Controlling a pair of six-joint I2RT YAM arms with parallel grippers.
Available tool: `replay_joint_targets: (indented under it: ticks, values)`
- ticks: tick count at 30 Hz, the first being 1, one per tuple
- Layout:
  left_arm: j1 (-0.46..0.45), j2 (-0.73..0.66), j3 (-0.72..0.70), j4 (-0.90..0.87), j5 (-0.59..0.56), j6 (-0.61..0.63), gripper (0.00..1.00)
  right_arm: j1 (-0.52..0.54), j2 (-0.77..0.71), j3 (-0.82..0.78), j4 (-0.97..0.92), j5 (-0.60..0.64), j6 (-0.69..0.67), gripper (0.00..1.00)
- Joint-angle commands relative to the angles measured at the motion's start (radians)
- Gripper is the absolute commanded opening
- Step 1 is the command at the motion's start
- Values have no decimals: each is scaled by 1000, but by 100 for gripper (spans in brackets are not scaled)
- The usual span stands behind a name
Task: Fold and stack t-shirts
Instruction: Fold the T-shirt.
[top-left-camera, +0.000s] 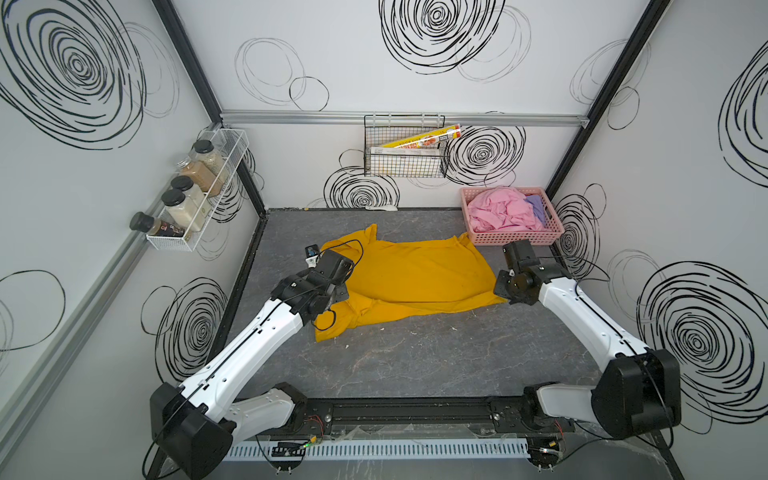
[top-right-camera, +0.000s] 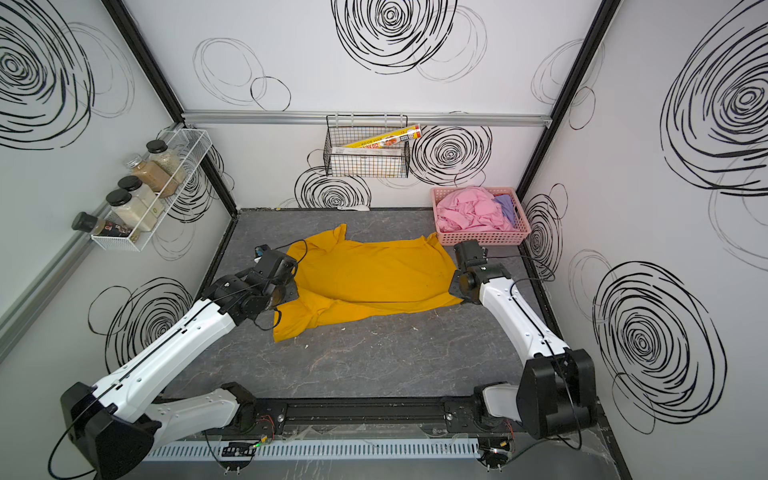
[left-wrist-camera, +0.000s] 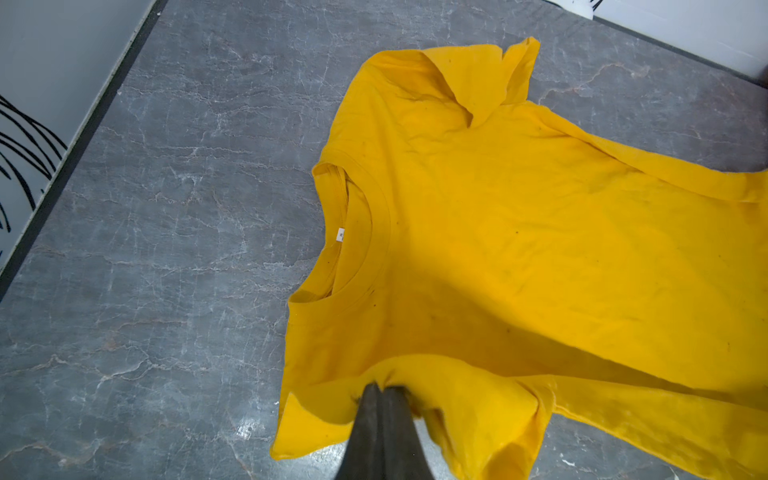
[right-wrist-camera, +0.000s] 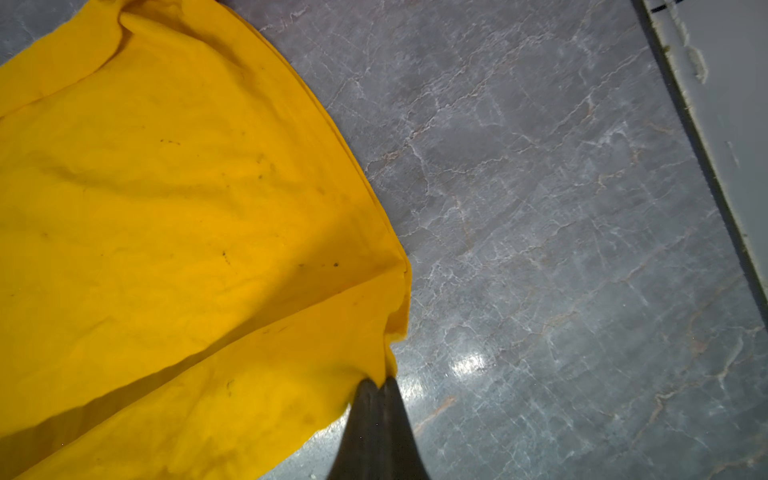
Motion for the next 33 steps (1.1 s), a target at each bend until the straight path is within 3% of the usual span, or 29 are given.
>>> replay_joint_targets:
  ticks: [1,14,28,31,33]
  values:
    - [42,50,23,83,15,67,0,-6,63,40,58,14,-29,0]
    - [114,220,87,165,30,142,0,-8,392,276,66,2,-75,0]
    - [164,346,147,184,-15,163,0,-8,537,317,90,-24,-75,0]
    - [182,364,146,180,-22,162,0,-8,548,341,78,-24,-98,32]
    - [188,375,140,189,-27,163,0,-8,543,351,75,-28,-104,43]
